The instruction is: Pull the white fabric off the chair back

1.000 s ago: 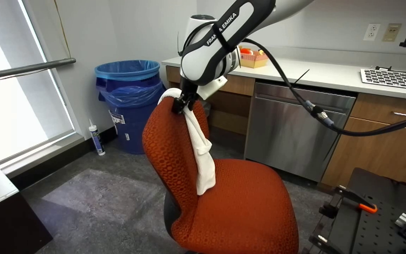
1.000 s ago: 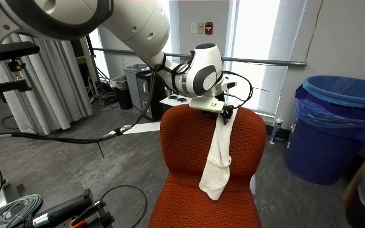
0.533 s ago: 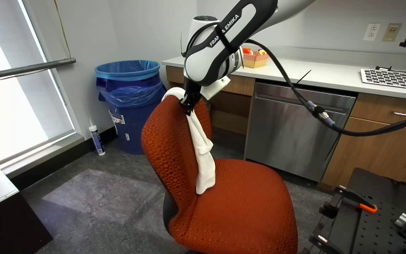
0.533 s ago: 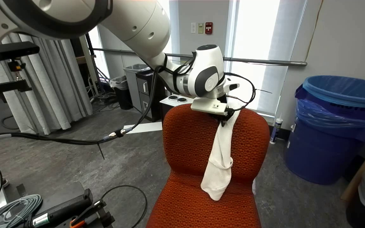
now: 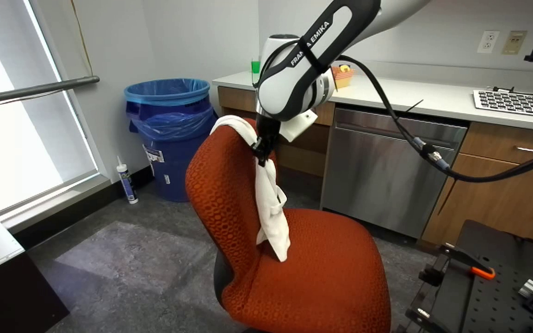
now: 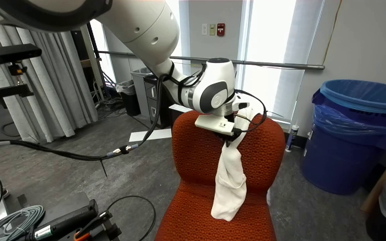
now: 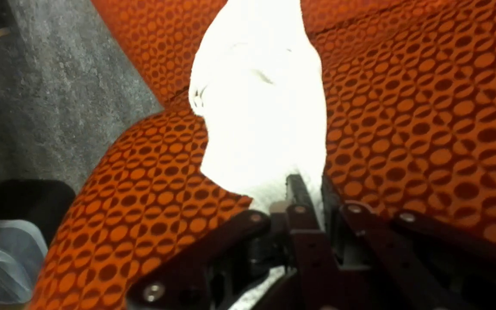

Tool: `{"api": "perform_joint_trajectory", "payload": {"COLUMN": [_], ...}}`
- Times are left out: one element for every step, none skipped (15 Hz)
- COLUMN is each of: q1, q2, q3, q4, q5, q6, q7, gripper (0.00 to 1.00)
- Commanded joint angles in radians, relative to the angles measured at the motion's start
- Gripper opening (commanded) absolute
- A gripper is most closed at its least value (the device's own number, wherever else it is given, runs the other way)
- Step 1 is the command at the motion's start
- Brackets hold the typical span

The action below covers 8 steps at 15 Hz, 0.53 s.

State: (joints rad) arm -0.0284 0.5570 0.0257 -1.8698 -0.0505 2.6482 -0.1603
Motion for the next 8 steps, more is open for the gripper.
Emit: {"api": "perform_joint_trajectory", "payload": {"q1": [-0.002, 0.007, 0.012, 0.023, 0.033, 0.043, 0.050, 0.055], "q2": [-0.078, -0.074, -0.070, -0.059, -0.046, -0.034, -0.020, -0.006], "q3": [0.036, 0.036, 0.037, 0.031, 0.026, 0.018, 0.014, 0.012], "q4": [-0.190, -0.218, -0.239, -0.258, -0.278, -0.297, -0.313, -0.324], "q5": [0.014, 0.009, 0.007, 0.000, -0.005, -0.013, -0.016, -0.013], "q6": [0.012, 0.012, 0.008, 0.004, -0.002, -0.004, -0.008, -0.015], "q7": [-0.015, -0.003, 0.004, 0.018, 0.029, 0.042, 0.053, 0.063], "gripper": [0.00, 0.00, 0.00, 0.00, 0.00, 0.00, 0.00, 0.00]}}
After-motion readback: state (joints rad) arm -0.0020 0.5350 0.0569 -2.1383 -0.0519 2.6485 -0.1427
